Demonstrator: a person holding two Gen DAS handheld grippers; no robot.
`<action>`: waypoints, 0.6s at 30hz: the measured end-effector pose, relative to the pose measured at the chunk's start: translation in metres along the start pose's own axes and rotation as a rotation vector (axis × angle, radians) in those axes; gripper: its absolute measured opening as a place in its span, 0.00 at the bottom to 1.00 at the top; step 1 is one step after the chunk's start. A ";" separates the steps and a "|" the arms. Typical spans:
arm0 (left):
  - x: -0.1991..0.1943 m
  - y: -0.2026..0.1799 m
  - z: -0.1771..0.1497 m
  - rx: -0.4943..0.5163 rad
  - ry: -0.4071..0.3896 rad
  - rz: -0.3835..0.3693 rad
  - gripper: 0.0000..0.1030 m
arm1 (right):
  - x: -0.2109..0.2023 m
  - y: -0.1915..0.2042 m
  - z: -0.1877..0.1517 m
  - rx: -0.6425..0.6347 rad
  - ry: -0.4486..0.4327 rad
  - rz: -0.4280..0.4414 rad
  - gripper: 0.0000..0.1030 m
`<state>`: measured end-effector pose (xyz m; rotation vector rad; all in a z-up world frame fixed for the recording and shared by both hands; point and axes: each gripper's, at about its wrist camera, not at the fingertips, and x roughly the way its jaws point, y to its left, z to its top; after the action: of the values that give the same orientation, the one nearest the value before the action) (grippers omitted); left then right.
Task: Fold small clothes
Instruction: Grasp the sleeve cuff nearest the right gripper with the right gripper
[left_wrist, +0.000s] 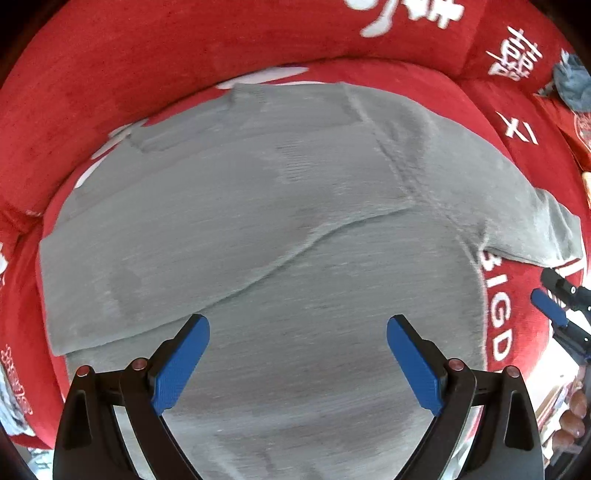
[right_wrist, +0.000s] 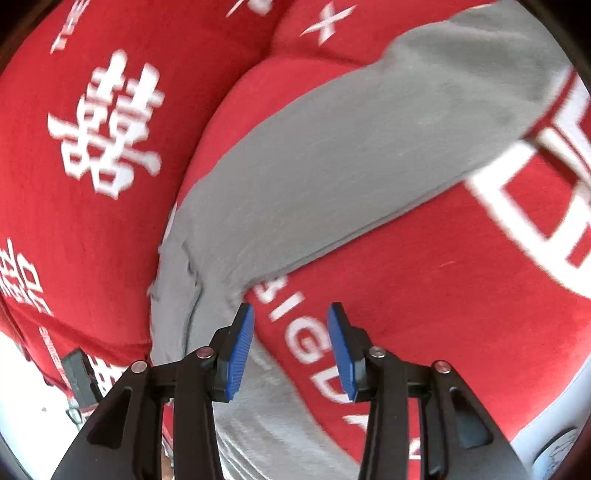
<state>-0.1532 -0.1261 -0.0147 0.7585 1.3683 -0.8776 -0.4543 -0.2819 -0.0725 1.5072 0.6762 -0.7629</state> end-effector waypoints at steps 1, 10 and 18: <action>0.001 -0.006 0.002 0.009 0.001 -0.007 0.94 | -0.006 -0.009 0.004 0.023 -0.023 -0.003 0.44; 0.006 -0.046 0.027 0.051 -0.014 -0.052 0.94 | -0.049 -0.089 0.044 0.267 -0.220 -0.011 0.45; 0.018 -0.060 0.036 0.046 -0.013 -0.068 0.94 | -0.052 -0.124 0.078 0.368 -0.272 0.064 0.45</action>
<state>-0.1874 -0.1884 -0.0279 0.7432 1.3728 -0.9684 -0.5896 -0.3493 -0.1095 1.7043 0.2908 -1.0613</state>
